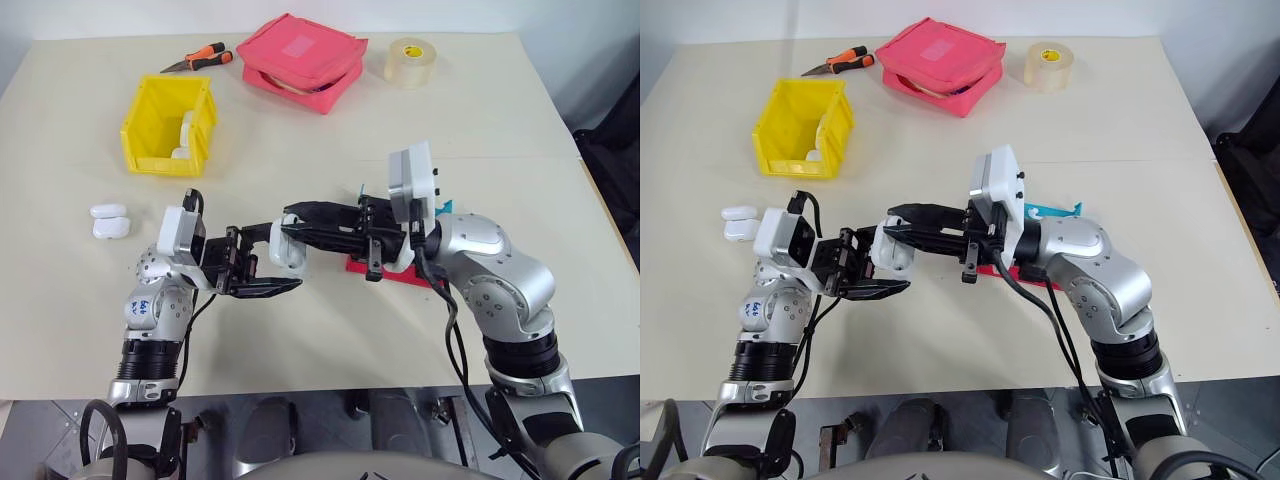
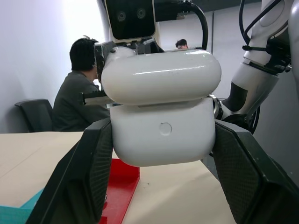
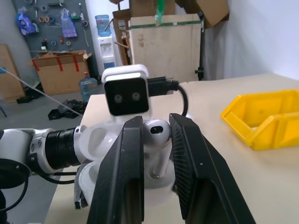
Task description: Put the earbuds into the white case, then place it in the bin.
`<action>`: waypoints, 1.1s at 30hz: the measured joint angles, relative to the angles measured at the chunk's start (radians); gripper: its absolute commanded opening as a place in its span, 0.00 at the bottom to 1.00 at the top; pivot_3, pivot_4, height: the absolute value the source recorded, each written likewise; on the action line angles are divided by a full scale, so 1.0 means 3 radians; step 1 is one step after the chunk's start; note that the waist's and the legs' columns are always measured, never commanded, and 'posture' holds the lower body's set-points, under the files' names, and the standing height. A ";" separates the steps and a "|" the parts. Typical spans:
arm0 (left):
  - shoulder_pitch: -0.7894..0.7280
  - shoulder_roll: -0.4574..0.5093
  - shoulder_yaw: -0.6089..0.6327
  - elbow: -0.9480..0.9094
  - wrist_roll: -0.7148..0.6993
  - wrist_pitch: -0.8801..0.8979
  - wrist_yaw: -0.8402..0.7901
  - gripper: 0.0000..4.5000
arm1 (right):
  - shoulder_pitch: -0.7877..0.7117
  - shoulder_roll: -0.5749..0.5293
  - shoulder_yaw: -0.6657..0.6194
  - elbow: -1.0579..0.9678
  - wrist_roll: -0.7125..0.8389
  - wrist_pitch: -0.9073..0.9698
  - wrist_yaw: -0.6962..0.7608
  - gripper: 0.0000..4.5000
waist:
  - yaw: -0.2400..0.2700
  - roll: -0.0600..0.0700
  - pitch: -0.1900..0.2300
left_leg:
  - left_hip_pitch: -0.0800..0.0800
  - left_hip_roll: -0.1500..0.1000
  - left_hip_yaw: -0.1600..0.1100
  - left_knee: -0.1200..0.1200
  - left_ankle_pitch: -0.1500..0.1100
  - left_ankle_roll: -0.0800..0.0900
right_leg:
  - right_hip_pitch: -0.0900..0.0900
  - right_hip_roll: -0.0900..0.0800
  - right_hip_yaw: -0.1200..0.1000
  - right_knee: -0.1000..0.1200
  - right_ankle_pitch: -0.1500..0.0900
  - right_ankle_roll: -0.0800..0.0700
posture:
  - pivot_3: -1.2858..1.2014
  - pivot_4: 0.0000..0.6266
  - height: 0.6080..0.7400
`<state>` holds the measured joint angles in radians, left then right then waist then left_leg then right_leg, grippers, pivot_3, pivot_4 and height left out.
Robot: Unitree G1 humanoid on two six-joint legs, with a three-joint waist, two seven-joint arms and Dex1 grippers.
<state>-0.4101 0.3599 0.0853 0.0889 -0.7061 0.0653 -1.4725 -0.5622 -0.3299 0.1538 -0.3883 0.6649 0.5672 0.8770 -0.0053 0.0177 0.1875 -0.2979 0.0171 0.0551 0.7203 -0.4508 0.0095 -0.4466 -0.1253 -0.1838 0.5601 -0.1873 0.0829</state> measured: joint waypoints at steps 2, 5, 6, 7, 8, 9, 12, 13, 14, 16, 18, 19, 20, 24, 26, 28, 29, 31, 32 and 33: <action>-0.0010 0.0000 0.0021 0.0002 0.0000 0.0000 -0.0012 0.62 | 0.0007 0.0027 0.0013 0.0012 -0.0021 -0.0040 0.0007 0.10 | 0.0001 0.0000 0.0000 | 0.0000 0.0000 0.0000 0.0000 0.0000 0.0000 | 0.0000 0.0000 0.0000 0.0000 0.0000 0.0000 | 0.52 0.24 1.00; -0.0023 -0.0010 0.0041 0.0005 0.0000 -0.0002 -0.0031 0.62 | 0.0044 0.0063 0.0044 0.0019 -0.0055 -0.0119 0.0007 0.10 | 0.0003 0.0000 0.0000 | 0.0000 0.0000 0.0000 0.0000 0.0000 0.0000 | 0.0000 0.0000 0.0000 0.0000 0.0000 0.0000 | 0.52 0.24 1.00; -0.0023 -0.0022 0.0046 0.0011 0.0000 -0.0005 -0.0046 0.62 | 0.0081 0.0082 0.0054 0.0020 -0.0057 -0.0150 0.0006 0.10 | 0.0003 0.0000 0.0000 | 0.0000 0.0000 0.0000 0.0000 0.0000 0.0000 | 0.0000 0.0000 0.0000 0.0000 0.0000 0.0000 | 0.52 0.24 1.00; -0.0023 -0.0029 0.0046 0.0016 0.0000 -0.0007 -0.0053 0.62 | 0.0098 0.0089 0.0058 0.0021 -0.0057 -0.0161 0.0006 0.10 | 0.0002 0.0000 0.0000 | 0.0000 0.0000 0.0000 0.0000 0.0000 0.0000 | 0.0000 0.0000 0.0000 0.0000 0.0000 0.0000 | 0.52 0.24 1.00; -0.0023 -0.0041 0.0046 0.0025 0.0001 -0.0013 -0.0059 0.62 | 0.0114 0.0089 0.0062 0.0022 -0.0059 -0.0183 0.0006 0.10 | 0.0002 0.0000 0.0000 | 0.0000 0.0000 0.0000 0.0000 0.0000 0.0000 | 0.0000 0.0000 0.0000 0.0000 0.0000 0.0000 | 0.52 0.24 1.00; -0.0023 -0.0063 0.0049 0.0029 0.0001 -0.0033 -0.0065 0.62 | 0.0132 0.0089 0.0069 0.0021 -0.0059 -0.0212 0.0006 0.10 | 0.0003 0.0000 0.0000 | 0.0000 0.0000 0.0000 0.0000 0.0000 0.0000 | 0.0000 0.0000 0.0000 0.0000 0.0000 0.0000 | 0.52 0.24 1.00; -0.0023 -0.0112 0.0046 0.0065 0.0004 -0.0073 -0.0066 0.62 | 0.0170 0.0091 0.0084 0.0022 -0.0059 -0.0243 -0.0006 0.10 | 0.0001 0.0000 0.0000 | 0.0000 0.0000 0.0000 0.0000 0.0000 0.0000 | 0.0000 0.0000 0.0000 0.0000 0.0000 0.0000 | 0.52 0.24 1.00; -0.0024 -0.0119 0.0045 0.0080 0.0006 -0.0083 -0.0066 0.62 | 0.0190 0.0091 0.0086 0.0022 -0.0060 -0.0263 -0.0016 0.10 | 0.0001 0.0000 0.0000 | 0.0000 0.0000 0.0000 0.0000 0.0000 0.0000 | 0.0000 0.0000 0.0000 0.0000 0.0000 0.0000 | 0.52 0.24 1.00; -0.0024 -0.0134 0.0043 0.0102 0.0009 -0.0096 -0.0066 0.62 | 0.0215 0.0090 0.0086 0.0022 -0.0061 -0.0285 -0.0026 0.10 | 0.0002 0.0000 0.0000 | 0.0000 0.0000 0.0000 0.0000 0.0000 0.0000 | 0.0000 0.0000 0.0000 0.0000 0.0000 0.0000 | 0.52 0.24 1.00; -0.0024 -0.0165 0.0036 0.0141 0.0013 -0.0115 -0.0066 0.62 | 0.0251 0.0086 0.0084 0.0022 -0.0062 -0.0305 -0.0042 0.10 | 0.0002 0.0000 0.0000 | 0.0000 0.0000 0.0000 0.0000 0.0000 0.0000 | 0.0000 0.0000 0.0000 0.0000 0.0000 0.0000 | 0.52 0.24 1.00; -0.0024 -0.0170 0.0036 0.0143 0.0016 -0.0116 -0.0065 0.62 | 0.0269 0.0072 0.0084 0.0020 -0.0061 -0.0330 -0.0044 0.10 | 0.0002 0.0000 0.0000 | 0.0000 0.0000 0.0000 0.0000 0.0000 0.0000 | 0.0000 0.0000 0.0000 0.0000 0.0000 0.0000 | 0.52 0.24 1.00; -0.0024 -0.0175 0.0036 0.0143 0.0016 -0.0117 -0.0065 0.62 | 0.0282 0.0057 0.0083 0.0019 -0.0061 -0.0339 -0.0043 0.10 | 0.0003 0.0000 0.0000 | -0.0001 0.0000 0.0000 0.0000 0.0000 0.0000 | 0.0000 0.0000 0.0000 0.0000 0.0000 0.0000 | 0.52 0.24 1.00; -0.0024 -0.0179 0.0038 0.0148 0.0016 -0.0117 -0.0064 0.62 | 0.0306 0.0031 0.0082 0.0014 -0.0060 -0.0354 -0.0037 0.10 | 0.0003 0.0000 0.0000 | -0.0001 0.0000 0.0000 0.0000 0.0000 0.0000 | 0.0000 0.0000 0.0000 0.0000 0.0000 0.0000 | 0.52 0.24 1.00; -0.0035 -0.0192 0.0074 0.0169 0.0019 -0.0140 -0.0061 0.62 | 0.0375 -0.0058 0.0080 0.0020 -0.0062 -0.0381 0.0012 0.10 | 0.0005 0.0000 0.0000 | -0.0002 0.0000 0.0002 -0.0001 0.0000 0.0000 | 0.0000 0.0000 0.0002 0.0000 0.0000 0.0000 | 0.52 0.24 1.00; -0.0036 -0.0207 0.0074 0.0176 0.0019 -0.0144 -0.0061 0.62 | 0.0372 -0.0072 0.0080 0.0020 -0.0063 -0.0390 0.0016 0.10 | 0.0004 0.0000 0.0000 | -0.0002 0.0001 0.0002 -0.0001 0.0000 0.0000 | 0.0000 0.0000 0.0002 0.0000 0.0000 0.0000 | 0.52 0.24 1.00; -0.0038 -0.0215 0.0073 0.0189 0.0019 -0.0146 -0.0062 0.62 | 0.0370 -0.0082 0.0085 0.0027 -0.0069 -0.0407 0.0016 0.10 | 0.0005 0.0000 0.0000 | -0.0002 0.0001 0.0002 0.0000 0.0000 0.0000 | 0.0000 0.0000 0.0001 0.0000 0.0000 0.0000 | 0.52 0.24 1.00; -0.0038 -0.0218 0.0072 0.0196 0.0019 -0.0147 -0.0062 0.62 | 0.0365 -0.0093 0.0089 0.0031 -0.0071 -0.0417 0.0017 0.10 | 0.0006 0.0000 0.0000 | -0.0002 0.0000 0.0001 0.0000 0.0000 0.0000 | 0.0000 0.0000 0.0002 0.0000 0.0000 0.0000 | 0.52 0.24 1.00; -0.0043 -0.0219 0.0072 0.0212 0.0019 -0.0148 -0.0062 0.62 | 0.0350 -0.0098 0.0100 0.0046 -0.0082 -0.0429 0.0019 0.10 | 0.0007 0.0000 0.0000 | -0.0002 0.0000 0.0001 0.0000 0.0000 0.0000 | 0.0000 0.0000 0.0001 0.0000 0.0000 0.0000 | 0.52 0.24 1.00; -0.0045 -0.0219 0.0072 0.0217 0.0019 -0.0148 -0.0062 0.62 | 0.0341 -0.0102 0.0105 0.0051 -0.0088 -0.0431 0.0019 0.10 | 0.0005 0.0000 0.0000 | -0.0002 0.0001 0.0001 0.0000 0.0000 0.0000 | 0.0000 0.0000 0.0001 0.0000 0.0000 0.0000 | 0.52 0.24 1.00; -0.0049 -0.0219 0.0072 0.0227 0.0019 -0.0148 -0.0062 0.62 | 0.0326 -0.0114 0.0111 0.0056 -0.0093 -0.0431 0.0019 0.10 | 0.0005 0.0000 0.0000 | -0.0002 0.0001 0.0001 0.0000 0.0000 0.0000 | 0.0000 0.0000 0.0001 0.0000 0.0000 0.0000 | 0.52 0.24 1.00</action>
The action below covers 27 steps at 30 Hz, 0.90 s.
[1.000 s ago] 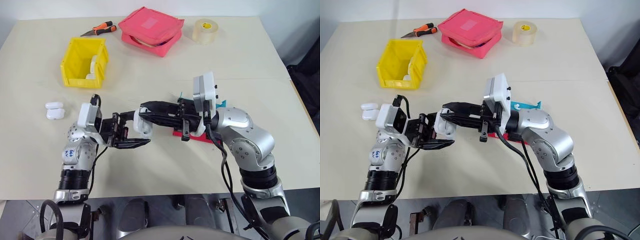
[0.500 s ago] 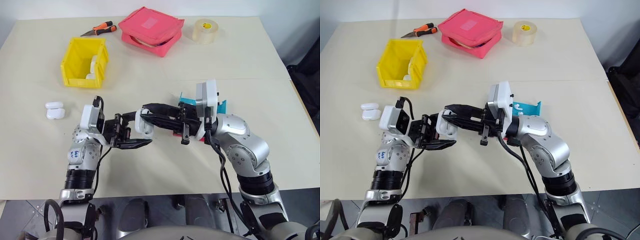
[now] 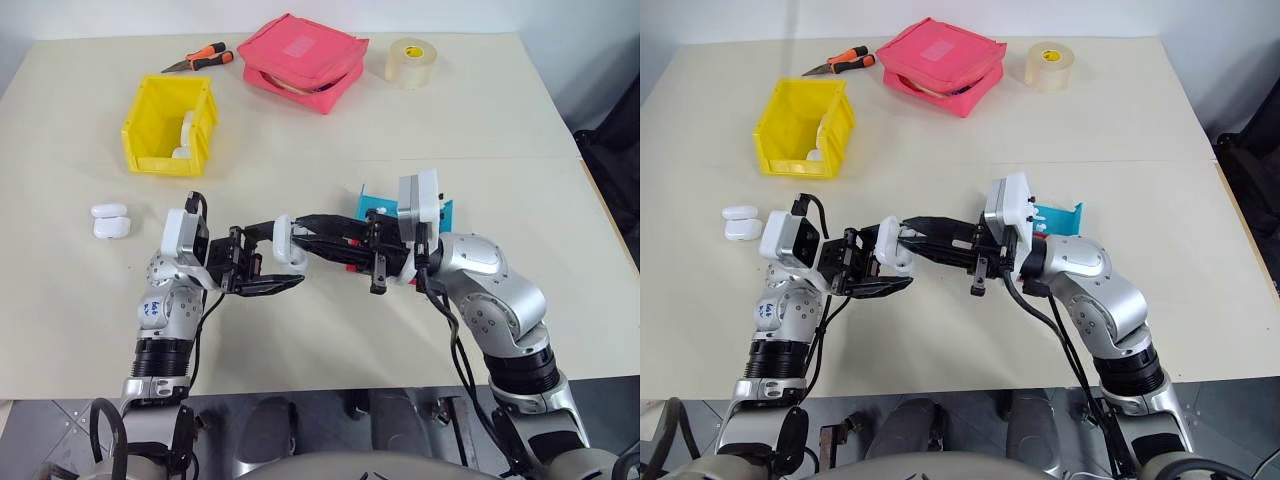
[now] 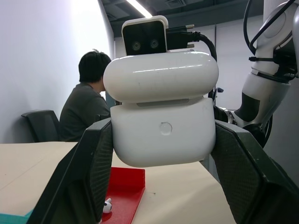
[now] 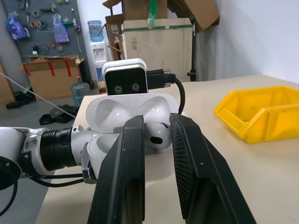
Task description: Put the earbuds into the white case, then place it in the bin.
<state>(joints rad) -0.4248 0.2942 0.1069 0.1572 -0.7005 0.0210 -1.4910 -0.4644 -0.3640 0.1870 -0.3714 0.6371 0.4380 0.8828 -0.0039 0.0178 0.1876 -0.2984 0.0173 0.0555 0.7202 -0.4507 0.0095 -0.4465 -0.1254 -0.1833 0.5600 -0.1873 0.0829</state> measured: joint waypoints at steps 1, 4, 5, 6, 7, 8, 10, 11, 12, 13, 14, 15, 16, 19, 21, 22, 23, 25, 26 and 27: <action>-0.0007 0.0000 0.0000 0.0008 0.0000 0.0000 0.0000 0.62 | -0.0017 -0.0009 0.0005 0.0003 -0.0007 0.0000 0.0000 0.10 | 0.0000 0.0000 0.0000 | 0.0000 0.0000 0.0000 0.0000 0.0000 0.0000 | 0.0000 0.0000 0.0000 0.0000 0.0000 0.0000 | 0.52 0.24 1.00; -0.0009 0.0003 0.0006 0.0019 0.0000 0.0000 0.0000 0.62 | -0.0065 -0.0037 0.0022 0.0006 -0.0036 0.0013 0.0000 0.10 | 0.0001 0.0000 0.0000 | 0.0000 0.0000 0.0000 0.0000 0.0000 0.0000 | 0.0000 0.0000 0.0000 0.0000 0.0000 0.0000 | 0.52 0.24 1.00; -0.0009 0.0006 0.0007 0.0021 0.0000 0.0000 0.0000 0.62 | -0.0085 -0.0048 0.0026 0.0004 -0.0036 0.0035 -0.0002 0.10 | 0.0001 0.0000 0.0000 | 0.0000 0.0000 0.0000 0.0000 0.0000 0.0000 | 0.0000 0.0000 0.0000 0.0000 0.0000 0.0000 | 0.52 0.24 1.00; -0.0009 0.0006 0.0011 0.0023 0.0000 0.0000 -0.0001 0.62 | -0.0109 -0.0057 0.0027 0.0000 -0.0036 0.0069 -0.0004 0.10 | 0.0001 0.0000 0.0000 | 0.0000 0.0000 0.0000 0.0000 0.0000 0.0000 | 0.0000 0.0000 0.0000 0.0000 0.0000 0.0000 | 0.52 0.24 1.00; -0.0009 0.0007 0.0015 0.0023 0.0000 0.0000 0.0000 0.62 | -0.0129 -0.0064 0.0028 -0.0002 -0.0035 0.0092 -0.0006 0.10 | 0.0001 0.0000 0.0000 | 0.0000 0.0000 0.0000 0.0000 0.0000 0.0000 | 0.0000 0.0000 0.0000 0.0000 0.0000 0.0000 | 0.52 0.24 1.00; -0.0009 0.0007 0.0022 0.0023 0.0000 0.0000 -0.0001 0.62 | -0.0150 -0.0068 0.0028 -0.0004 -0.0035 0.0121 -0.0006 0.10 | 0.0001 0.0000 0.0000 | 0.0000 0.0000 0.0000 0.0000 0.0000 0.0000 | 0.0000 0.0000 0.0000 0.0000 0.0000 0.0000 | 0.52 0.24 1.00; -0.0009 0.0006 0.0029 0.0023 0.0000 -0.0002 -0.0001 0.62 | -0.0189 -0.0085 0.0030 -0.0010 -0.0034 0.0162 -0.0005 0.26 | 0.0001 0.0000 0.0000 | 0.0000 0.0000 0.0000 0.0000 0.0000 0.0000 | 0.0000 0.0000 0.0000 0.0000 0.0000 0.0000 | 0.52 0.24 1.00; -0.0011 0.0008 0.0050 0.0023 -0.0003 -0.0017 -0.0002 0.62 | -0.0207 -0.0106 0.0028 -0.0011 -0.0033 0.0208 -0.0002 0.31 | 0.0001 0.0000 0.0000 | 0.0000 0.0000 -0.0001 0.0000 0.0000 0.0000 | 0.0000 0.0000 0.0000 0.0000 0.0000 0.0000 | 0.52 0.24 1.00; -0.0011 0.0013 0.0079 0.0023 -0.0004 -0.0032 -0.0003 0.62 | -0.0214 -0.0123 0.0020 -0.0011 -0.0033 0.0226 -0.0002 0.37 | 0.0001 0.0000 0.0000 | 0.0000 0.0000 -0.0001 0.0000 0.0000 0.0000 | 0.0000 0.0000 0.0000 0.0000 0.0000 0.0000 | 0.52 0.24 1.00; -0.0011 0.0022 0.0124 0.0023 -0.0004 -0.0044 -0.0003 0.62 | -0.0219 -0.0141 0.0011 -0.0007 -0.0034 0.0241 -0.0003 0.45 | 0.0001 0.0000 0.0000 | 0.0000 0.0000 0.0000 0.0000 0.0000 0.0000 | 0.0000 0.0000 0.0000 0.0000 0.0000 0.0000 | 0.52 0.24 1.00; -0.0012 0.0034 0.0147 0.0023 -0.0004 -0.0057 -0.0003 0.62 | -0.0225 -0.0149 0.0011 -0.0004 -0.0037 0.0245 -0.0003 0.52 | 0.0000 0.0000 0.0000 | 0.0000 0.0001 0.0000 0.0000 0.0000 0.0000 | 0.0000 0.0000 0.0000 0.0000 0.0000 0.0000 | 0.52 0.24 1.00; -0.0012 0.0036 0.0158 0.0023 -0.0004 -0.0068 -0.0003 0.62 | -0.0234 -0.0149 0.0009 0.0003 -0.0041 0.0244 -0.0003 0.59 | 0.0001 0.0000 0.0000 | 0.0000 0.0000 0.0000 0.0000 0.0000 0.0000 | 0.0000 0.0000 0.0000 0.0000 0.0000 0.0000 | 0.52 0.24 1.00; -0.0012 0.0033 0.0170 0.0023 -0.0004 -0.0071 -0.0003 0.62 | -0.0247 -0.0149 0.0011 0.0004 -0.0043 0.0244 0.0001 0.59 | 0.0001 0.0000 0.0000 | 0.0000 0.0000 0.0000 0.0000 0.0000 0.0000 | 0.0000 0.0000 0.0000 0.0000 0.0000 0.0000 | 0.52 0.24 1.00; -0.0022 0.0029 0.0189 0.0023 -0.0006 -0.0075 -0.0002 0.62 | -0.0291 -0.0149 0.0016 0.0004 -0.0042 0.0268 0.0024 0.59 | 0.0002 0.0000 0.0000 | 0.0000 0.0000 -0.0001 0.0000 0.0000 0.0000 | 0.0000 0.0000 -0.0001 0.0000 0.0000 0.0000 | 0.52 0.24 1.00; -0.0035 0.0028 0.0205 0.0023 -0.0007 -0.0075 -0.0002 0.62 | -0.0334 -0.0149 0.0015 0.0003 -0.0042 0.0296 0.0028 0.59 | 0.0000 0.0000 0.0000 | 0.0000 0.0000 0.0000 0.0000 0.0000 0.0000 | 0.0000 0.0000 0.0000 0.0000 0.0000 0.0000 | 0.52 0.24 1.00; -0.0041 0.0028 0.0211 0.0022 -0.0008 -0.0075 0.0000 0.62 | -0.0353 -0.0149 0.0015 0.0000 -0.0041 0.0309 0.0029 0.59 | 0.0000 0.0000 0.0000 | 0.0000 0.0000 -0.0001 0.0000 0.0000 0.0000 | 0.0000 0.0000 0.0000 0.0000 0.0000 0.0000 | 0.52 0.24 1.00; -0.0042 0.0028 0.0217 0.0022 -0.0009 -0.0075 0.0003 0.62 | -0.0369 -0.0150 0.0013 -0.0005 -0.0039 0.0326 0.0030 0.59 | 0.0000 0.0000 0.0000 | 0.0000 0.0000 0.0000 0.0000 0.0000 0.0000 | 0.0000 0.0000 -0.0001 0.0000 0.0000 0.0000 | 0.52 0.24 1.00; -0.0042 0.0029 0.0234 0.0022 -0.0010 -0.0075 0.0007 0.62 | -0.0403 -0.0165 0.0009 -0.0042 -0.0035 0.0372 0.0029 0.59 | 0.0000 0.0000 0.0000 | 0.0000 0.0000 -0.0001 0.0000 0.0000 0.0000 | 0.0000 0.0000 -0.0001 0.0000 0.0000 0.0000 | 0.52 0.24 1.00; -0.0043 0.0030 0.0240 0.0023 -0.0013 -0.0075 0.0012 0.62 | -0.0416 -0.0175 0.0012 -0.0067 -0.0034 0.0389 0.0031 0.59 | 0.0002 0.0000 0.0000 | 0.0000 0.0001 -0.0001 0.0000 0.0000 0.0000 | 0.0000 0.0000 -0.0001 0.0000 0.0000 0.0000 | 0.52 0.24 1.00; -0.0048 0.0032 0.0241 0.0023 -0.0012 -0.0075 0.0018 0.62 | -0.0432 -0.0179 0.0013 -0.0080 -0.0032 0.0416 0.0031 0.59 | 0.0002 0.0000 0.0000 | 0.0000 0.0000 -0.0001 0.0001 0.0000 0.0000 | 0.0000 0.0000 -0.0001 0.0000 0.0000 0.0000 | 0.52 0.24 1.00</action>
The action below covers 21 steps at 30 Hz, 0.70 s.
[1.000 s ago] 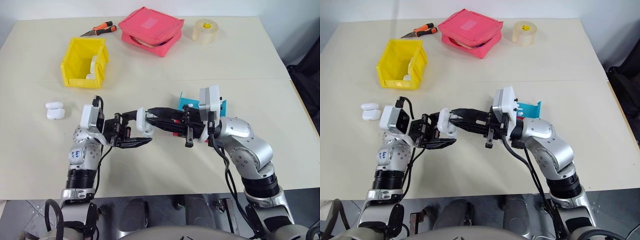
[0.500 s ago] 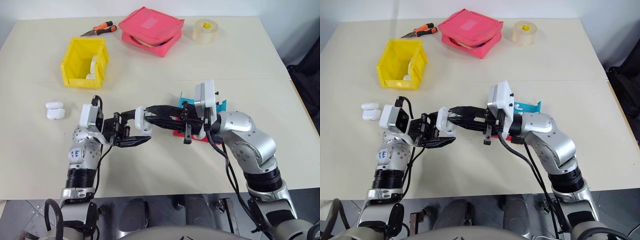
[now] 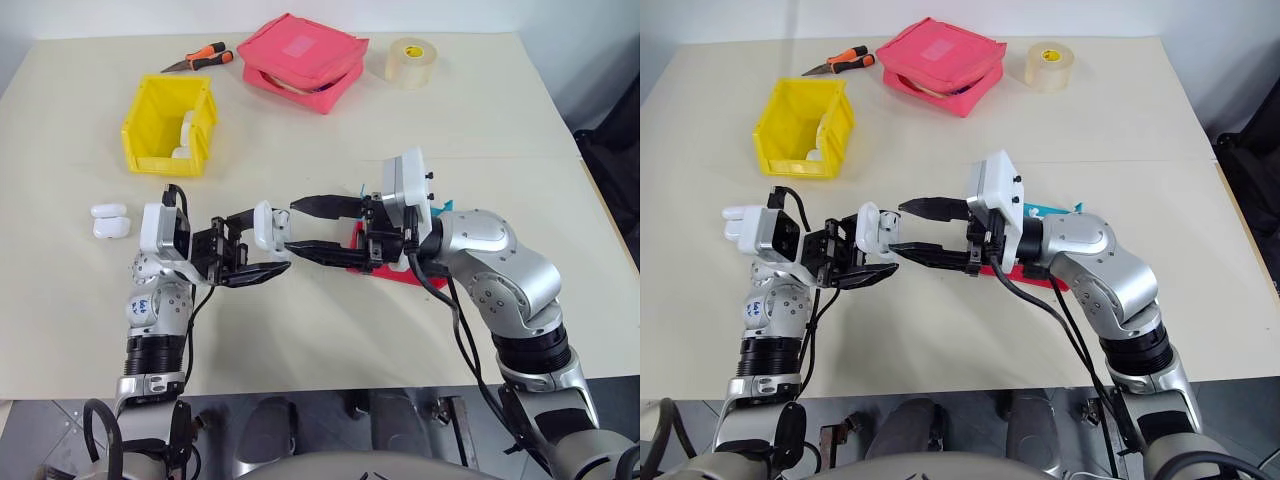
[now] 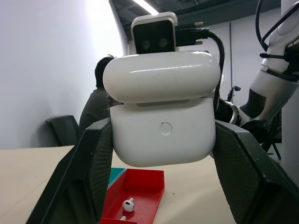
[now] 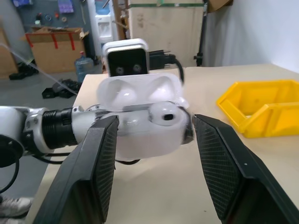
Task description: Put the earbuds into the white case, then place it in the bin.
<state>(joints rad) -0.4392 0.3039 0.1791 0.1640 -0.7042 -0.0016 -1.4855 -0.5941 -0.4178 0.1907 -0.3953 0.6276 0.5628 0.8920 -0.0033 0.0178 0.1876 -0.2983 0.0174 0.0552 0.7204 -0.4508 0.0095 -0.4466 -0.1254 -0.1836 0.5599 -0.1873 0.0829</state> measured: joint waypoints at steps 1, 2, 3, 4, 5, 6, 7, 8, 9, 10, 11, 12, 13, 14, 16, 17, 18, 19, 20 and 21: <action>-0.0007 0.0005 0.0000 0.0000 0.0000 0.0000 0.0005 0.62 | -0.0022 -0.0008 0.0000 -0.0012 0.0002 0.0026 0.0000 0.59 | 0.0000 0.0000 0.0000 | 0.0000 0.0000 0.0000 0.0000 0.0000 0.0000 | 0.0000 0.0000 0.0000 0.0000 0.0000 0.0000 | 0.52 0.24 1.00; -0.0020 0.0008 0.0000 0.0001 0.0000 0.0000 0.0010 0.62 | -0.0041 -0.0013 -0.0002 -0.0021 0.0003 0.0036 -0.0001 0.59 | 0.0000 0.0000 0.0000 | 0.0000 0.0000 0.0000 0.0000 0.0000 0.0000 | 0.0000 0.0000 0.0000 0.0000 0.0000 0.0000 | 0.52 0.24 1.00; -0.0032 0.0014 0.0000 0.0001 0.0000 0.0000 0.0015 0.62 | -0.0057 -0.0015 -0.0003 -0.0027 0.0004 0.0050 -0.0001 0.59 | 0.0000 0.0000 0.0000 | 0.0000 0.0000 0.0000 0.0000 0.0000 0.0000 | 0.0000 0.0000 0.0000 0.0000 0.0000 0.0000 | 0.52 0.24 1.00; -0.0045 0.0018 0.0001 0.0003 0.0000 0.0000 0.0018 0.62 | -0.0077 -0.0020 -0.0005 -0.0036 0.0006 0.0072 -0.0001 0.59 | -0.0001 0.0000 0.0000 | 0.0000 0.0000 0.0000 0.0000 0.0000 0.0000 | 0.0000 0.0000 0.0000 0.0000 0.0000 0.0000 | 0.52 0.24 1.00; -0.0056 0.0020 0.0002 0.0004 0.0000 0.0000 0.0019 0.62 | -0.0098 -0.0028 -0.0008 -0.0044 0.0006 0.0090 -0.0001 0.59 | -0.0002 0.0000 0.0000 | 0.0000 0.0000 0.0000 0.0000 0.0000 0.0000 | 0.0000 0.0000 0.0000 0.0000 0.0000 0.0000 | 0.52 0.24 1.00; -0.0063 0.0020 0.0002 0.0005 0.0000 0.0000 0.0020 0.62 | -0.0113 -0.0042 -0.0009 -0.0052 0.0007 0.0100 -0.0003 0.59 | -0.0002 0.0000 0.0000 | 0.0000 0.0000 0.0000 0.0000 0.0000 0.0000 | 0.0000 0.0000 0.0000 0.0000 0.0000 0.0000 | 0.52 0.24 1.00; -0.0065 0.0020 0.0003 0.0007 -0.0001 0.0000 0.0020 0.62 | -0.0125 -0.0050 -0.0010 -0.0056 0.0007 0.0111 -0.0004 0.59 | -0.0002 0.0000 0.0000 | 0.0000 0.0000 0.0000 0.0000 0.0000 0.0000 | 0.0000 0.0000 0.0000 0.0000 0.0000 0.0000 | 0.52 0.24 1.00; -0.0068 0.0020 0.0004 0.0015 -0.0002 0.0000 0.0021 0.62 | -0.0143 -0.0064 -0.0010 -0.0060 0.0007 0.0131 -0.0008 0.59 | -0.0002 0.0000 0.0000 | 0.0000 0.0000 0.0000 0.0000 0.0000 0.0000 | 0.0000 0.0000 0.0000 0.0000 0.0000 0.0000 | 0.52 0.24 1.00; -0.0071 0.0019 0.0009 0.0020 -0.0004 0.0000 0.0021 0.62 | -0.0164 -0.0073 -0.0014 -0.0063 0.0006 0.0158 -0.0012 0.59 | -0.0002 0.0000 0.0000 | 0.0000 0.0000 0.0000 0.0000 0.0000 0.0000 | 0.0000 0.0000 0.0000 0.0000 0.0000 0.0000 | 0.52 0.24 1.00; -0.0073 0.0019 0.0011 0.0021 -0.0004 -0.0001 0.0021 0.62 | -0.0170 -0.0089 -0.0018 -0.0074 0.0006 0.0169 -0.0020 0.59 | -0.0001 0.0000 0.0000 | 0.0000 0.0000 0.0000 0.0000 0.0000 0.0000 | 0.0000 0.0000 0.0000 0.0000 0.0000 0.0000 | 0.52 0.24 1.00; -0.0074 0.0019 0.0020 0.0025 -0.0005 -0.0004 0.0021 0.62 | -0.0172 -0.0111 -0.0030 -0.0083 0.0006 0.0181 -0.0033 0.59 | 0.0000 0.0000 0.0000 | 0.0000 0.0000 0.0000 0.0000 0.0000 0.0000 | 0.0000 0.0000 0.0000 0.0000 0.0000 0.0000 | 0.52 0.24 1.00; -0.0074 0.0019 0.0025 0.0029 -0.0006 -0.0010 0.0020 0.62 | -0.0172 -0.0140 -0.0055 -0.0083 0.0003 0.0191 -0.0045 0.59 | 0.0000 0.0000 0.0000 | 0.0000 0.0000 0.0000 0.0000 0.0000 0.0000 | 0.0000 0.0000 0.0000 0.0000 0.0000 0.0000 | 0.52 0.24 1.00; -0.0075 0.0019 0.0030 0.0030 -0.0006 -0.0016 0.0020 0.62 | -0.0172 -0.0170 -0.0096 -0.0083 -0.0001 0.0204 -0.0058 0.59 | 0.0002 0.0000 0.0000 | 0.0000 0.0000 0.0000 0.0000 0.0000 0.0000 | 0.0000 0.0000 0.0000 0.0000 0.0000 0.0000 | 0.52 0.24 1.00; -0.0075 0.0019 0.0034 0.0032 -0.0007 -0.0021 0.0020 0.62 | -0.0172 -0.0198 -0.0143 -0.0083 -0.0005 0.0220 -0.0076 0.59 | 0.0003 0.0000 0.0000 | 0.0000 0.0000 0.0000 0.0000 0.0000 0.0000 | 0.0000 0.0000 0.0000 0.0000 0.0000 0.0000 | 0.52 0.24 1.00; -0.0078 0.0019 0.0040 0.0034 -0.0007 -0.0027 0.0021 0.62 | -0.0170 -0.0280 -0.0203 -0.0083 -0.0025 0.0231 -0.0105 0.59 | 0.0001 0.0000 0.0000 | -0.0001 0.0000 0.0000 0.0000 0.0000 0.0000 | 0.0000 0.0000 0.0000 0.0000 0.0000 0.0000 | 0.52 0.24 1.00; -0.0082 0.0019 0.0040 0.0035 -0.0007 -0.0031 0.0021 0.62 | -0.0164 -0.0310 -0.0245 -0.0083 -0.0036 0.0234 -0.0113 0.59 | 0.0000 0.0000 0.0000 | -0.0001 0.0000 0.0000 0.0000 0.0000 0.0000 | 0.0000 0.0000 0.0000 0.0000 0.0000 0.0000 | 0.52 0.24 1.00; -0.0087 0.0019 0.0042 0.0036 -0.0007 -0.0035 0.0021 0.62 | -0.0156 -0.0337 -0.0279 -0.0083 -0.0040 0.0236 -0.0122 0.59 | 0.0000 0.0000 0.0000 | -0.0001 0.0000 0.0000 0.0000 0.0000 0.0000 | 0.0000 0.0000 0.0000 0.0000 0.0000 0.0000 | 0.52 0.24 1.00; -0.0092 0.0019 0.0049 0.0038 -0.0007 -0.0042 0.0023 0.62 | -0.0139 -0.0386 -0.0312 -0.0083 -0.0044 0.0241 -0.0148 0.59 | 0.0001 0.0000 0.0000 | -0.0001 0.0000 0.0000 0.0000 0.0000 0.0000 | 0.0000 0.0000 0.0000 0.0000 0.0000 0.0000 | 0.52 0.24 1.00; -0.0094 0.0019 0.0055 0.0040 -0.0007 -0.0049 0.0025 0.62 | -0.0112 -0.0430 -0.0349 -0.0083 -0.0047 0.0247 -0.0166 0.59 | 0.0003 0.0000 0.0000 | -0.0002 0.0000 0.0000 0.0000 0.0000 0.0000 | 0.0000 0.0000 0.0000 0.0000 0.0000 0.0000 | 0.52 0.24 1.00; -0.0094 0.0019 0.0065 0.0045 -0.0007 -0.0058 0.0028 0.62 | -0.0048 -0.0488 -0.0421 -0.0084 -0.0050 0.0257 -0.0188 0.59 | 0.0009 0.0000 0.0000 | -0.0002 0.0000 0.0000 0.0000 0.0000 0.0000 | 0.0000 -0.0001 0.0000 -0.0001 0.0000 0.0000 | 0.52 0.24 1.00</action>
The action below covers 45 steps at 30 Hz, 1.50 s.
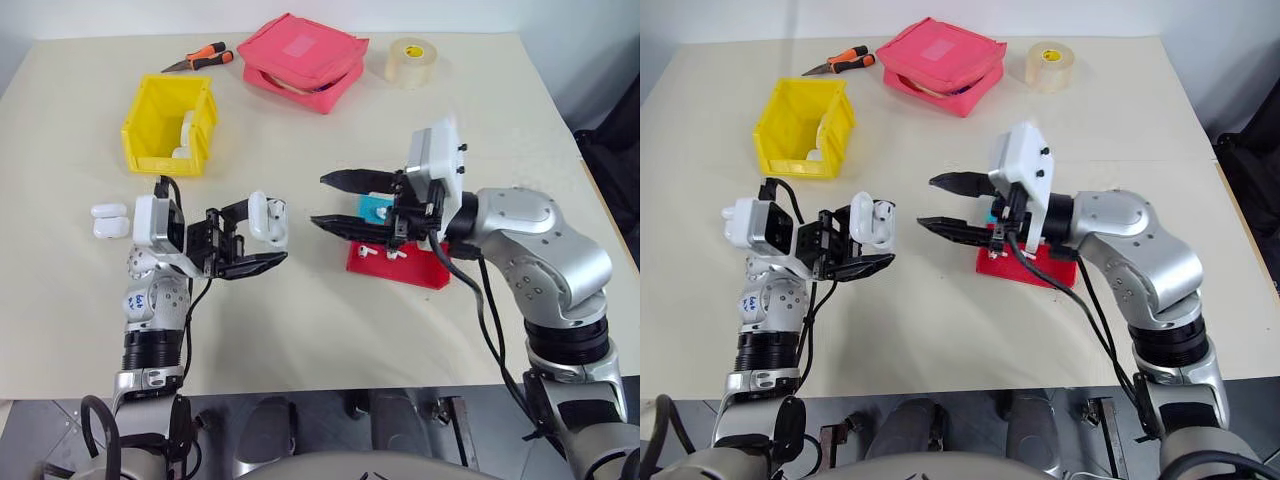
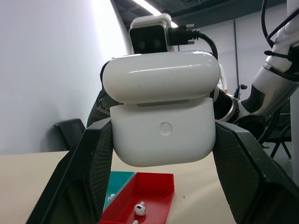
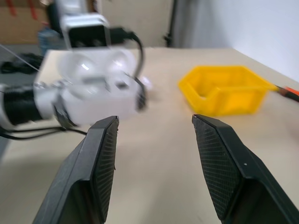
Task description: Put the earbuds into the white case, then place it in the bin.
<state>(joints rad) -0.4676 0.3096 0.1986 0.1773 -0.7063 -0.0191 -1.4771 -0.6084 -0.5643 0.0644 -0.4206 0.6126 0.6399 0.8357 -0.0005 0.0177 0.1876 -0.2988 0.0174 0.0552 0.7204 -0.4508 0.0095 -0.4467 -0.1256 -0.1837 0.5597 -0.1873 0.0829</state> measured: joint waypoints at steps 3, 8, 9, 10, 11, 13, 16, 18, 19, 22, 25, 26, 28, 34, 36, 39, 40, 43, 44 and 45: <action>-0.0004 0.0009 0.0040 0.0011 -0.0003 -0.0006 0.0001 0.62 | 0.0213 -0.0207 -0.0171 -0.0008 -0.0017 0.0055 -0.0033 0.59 | 0.0004 0.0000 0.0000 | -0.0002 0.0000 0.0001 0.0000 0.0000 0.0000 | 0.0000 -0.0001 0.0001 -0.0001 0.0000 0.0000 | 0.52 0.24 1.00; -0.0023 0.0045 0.0089 0.0075 -0.0034 0.0006 0.0015 0.62 | 0.1014 -0.0675 -0.0648 -0.0074 -0.0022 0.0068 0.0048 0.59 | 0.0034 -0.0001 0.0000 | -0.0008 0.0000 0.0004 -0.0003 -0.0001 0.0001 | 0.0002 -0.0001 0.0003 -0.0003 0.0001 0.0002 | 0.52 0.24 1.00; -0.0031 0.0047 0.0091 0.0087 -0.0036 0.0008 0.0019 0.62 | 0.1138 -0.0736 -0.0738 -0.0089 -0.0016 0.0066 0.0074 0.59 | 0.0035 -0.0001 0.0000 | -0.0006 0.0000 0.0005 -0.0003 -0.0001 0.0001 | 0.0003 -0.0001 0.0004 -0.0002 0.0001 0.0002 | 0.52 0.24 1.00; -0.0042 0.0046 0.0089 0.0096 -0.0038 0.0009 0.0022 0.62 | 0.1281 -0.0790 -0.0854 -0.0107 -0.0007 0.0060 0.0097 0.59 | 0.0039 -0.0001 0.0000 | -0.0006 0.0000 0.0005 -0.0003 -0.0001 0.0001 | 0.0004 0.0000 0.0004 -0.0002 0.0002 0.0001 | 0.52 0.24 1.00; -0.0046 0.0050 0.0093 0.0102 -0.0039 0.0009 0.0024 0.62 | 0.1435 -0.0847 -0.0977 -0.0109 -0.0002 0.0057 0.0120 0.59 | 0.0043 -0.0001 0.0000 | -0.0005 0.0001 0.0005 -0.0003 -0.0001 0.0001 | 0.0004 0.0000 0.0004 -0.0002 0.0002 0.0001 | 0.52 0.24 1.00; -0.0053 0.0064 0.0106 0.0116 -0.0040 0.0009 0.0029 0.62 | 0.1681 -0.0922 -0.1179 -0.0100 -0.0005 0.0047 0.0173 0.59 | 0.0052 -0.0001 0.0000 | -0.0005 0.0000 0.0007 -0.0003 -0.0001 0.0001 | 0.0004 0.0000 0.0005 -0.0002 0.0002 0.0002 | 0.52 0.24 1.00; -0.0079 0.0069 0.0114 0.0133 -0.0041 0.0009 0.0028 0.62 | 0.1909 -0.1029 -0.1364 -0.0101 -0.0006 0.0044 0.0241 0.59 | 0.0061 -0.0001 0.0000 | -0.0003 0.0001 0.0009 -0.0004 -0.0001 0.0001 | 0.0004 0.0000 0.0007 -0.0002 0.0002 0.0002 | 0.52 0.24 1.00; -0.0114 0.0073 0.0120 0.0170 -0.0040 0.0003 0.0028 0.62 | 0.1959 -0.1044 -0.1442 -0.0100 -0.0007 0.0044 0.0243 0.59 | 0.0065 -0.0001 0.0000 | -0.0002 0.0001 0.0010 -0.0004 -0.0001 0.0001 | 0.0004 0.0001 0.0009 -0.0002 0.0003 0.0001 | 0.52 0.24 1.00; -0.0128 0.0073 0.0119 0.0195 -0.0040 0.0000 0.0028 0.62 | 0.1977 -0.1059 -0.1463 -0.0100 -0.0007 0.0044 0.0239 0.59 | 0.0068 -0.0001 0.0000 | -0.0002 0.0000 0.0011 -0.0004 -0.0001 0.0001 | 0.0004 0.0001 0.0009 -0.0002 0.0003 0.0001 | 0.52 0.24 1.00; -0.0130 0.0076 0.0120 0.0233 -0.0040 -0.0008 0.0029 0.62 | 0.2084 -0.1092 -0.1541 -0.0099 -0.0026 0.0050 0.0231 0.59 | 0.0076 -0.0001 0.0001 | -0.0003 0.0000 0.0011 -0.0004 -0.0001 0.0001 | 0.0004 0.0001 0.0009 -0.0003 0.0003 0.0001 | 0.52 0.24 1.00; -0.0130 0.0091 0.0124 0.0237 -0.0039 -0.0019 0.0030 0.62 | 0.2113 -0.1101 -0.1544 -0.0099 -0.0044 0.0050 0.0231 0.59 | 0.0086 -0.0002 0.0001 | -0.0003 -0.0001 0.0011 -0.0003 -0.0001 0.0001 | 0.0004 0.0000 0.0009 -0.0003 0.0004 0.0003 | 0.52 0.24 1.00; -0.0130 0.0091 0.0124 0.0236 -0.0039 -0.0021 0.0034 0.62 | 0.2113 -0.1104 -0.1544 -0.0099 -0.0047 0.0050 0.0233 0.59 | 0.0086 -0.0001 0.0001 | -0.0003 -0.0001 0.0011 -0.0003 -0.0001 0.0001 | 0.0004 0.0000 0.0009 -0.0003 0.0004 0.0003 | 0.52 0.24 1.00; -0.0130 0.0092 0.0125 0.0236 -0.0038 -0.0025 0.0043 0.62 | 0.2077 -0.1138 -0.1524 -0.0086 -0.0060 0.0053 0.0236 0.59 | 0.0081 -0.0001 0.0001 | -0.0003 -0.0001 0.0011 -0.0003 -0.0001 0.0001 | 0.0004 0.0000 0.0010 -0.0003 0.0004 0.0003 | 0.52 0.24 1.00; -0.0117 0.0090 0.0122 0.0219 -0.0034 -0.0043 0.0079 0.62 | 0.1482 -0.1149 -0.1111 0.0093 -0.0229 0.0043 0.0175 0.59 | 0.0060 -0.0001 0.0001 | -0.0001 0.0001 0.0013 -0.0004 -0.0001 0.0001 | 0.0004 0.0002 0.0011 -0.0002 0.0004 0.0002 | 0.52 0.24 1.00; -0.0104 0.0084 0.0116 0.0201 -0.0034 -0.0046 0.0088 0.62 | 0.1157 -0.1149 -0.0874 0.0200 -0.0316 0.0052 0.0154 0.59 | 0.0053 -0.0001 0.0001 | -0.0001 0.0001 0.0013 -0.0004 0.0000 0.0001 | 0.0004 0.0002 0.0011 -0.0003 0.0004 0.0001 | 0.52 0.24 1.00; -0.0088 0.0083 0.0106 0.0181 -0.0034 -0.0049 0.0096 0.62 | 0.0683 -0.1146 -0.0466 0.0422 -0.0488 0.0084 0.0165 0.59 | 0.0049 -0.0001 0.0001 | -0.0002 0.0001 0.0013 -0.0003 -0.0001 0.0001 | 0.0003 0.0003 0.0011 -0.0003 0.0004 0.0001 | 0.52 0.24 1.00; -0.0082 0.0081 0.0099 0.0169 -0.0034 -0.0049 0.0100 0.62 | 0.0454 -0.1140 -0.0279 0.0549 -0.0579 0.0131 0.0175 0.59 | 0.0047 -0.0001 0.0001 | -0.0002 0.0001 0.0014 -0.0001 0.0000 0.0001 | 0.0003 0.0003 0.0011 -0.0003 0.0004 0.0002 | 0.52 0.24 1.00; -0.0056 0.0080 0.0089 0.0100 -0.0035 -0.0051 0.0110 0.62 | -0.0039 -0.1111 0.0131 0.0859 -0.0819 0.0284 0.0198 0.59 | 0.0057 -0.0001 0.0001 | -0.0002 0.0001 0.0012 0.0000 0.0000 0.0002 | 0.0001 0.0002 0.0008 -0.0004 0.0004 0.0002 | 0.52 0.24 1.00; -0.0043 0.0081 0.0091 0.0091 -0.0035 -0.0052 0.0116 0.62 | -0.0195 -0.1084 0.0262 0.0987 -0.0898 0.0326 0.0217 0.59 | 0.0049 -0.0001 0.0001 | -0.0003 0.0001 0.0013 0.0000 0.0000 0.0002 | 0.0001 0.0003 0.0009 -0.0004 0.0004 0.0002 | 0.52 0.24 1.00; -0.0033 0.0077 0.0082 0.0081 -0.0035 -0.0052 0.0120 0.62 | -0.0363 -0.1053 0.0398 0.1141 -0.0994 0.0368 0.0228 0.59 | 0.0042 -0.0001 0.0001 | -0.0003 0.0001 0.0014 0.0000 0.0000 0.0002 | 0.0001 0.0002 0.0009 -0.0004 0.0004 0.0002 | 0.52 0.24 1.00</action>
<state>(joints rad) -0.4774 0.3327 0.2233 0.2017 -0.7166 -0.0348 -1.4411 -0.7174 -0.8802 0.1839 -0.0781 0.3145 0.7502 0.9042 0.0122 0.0175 0.1878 -0.2997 0.0177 0.0594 0.7203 -0.4507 0.0103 -0.4465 -0.1249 -0.1808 0.5587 -0.1860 0.0834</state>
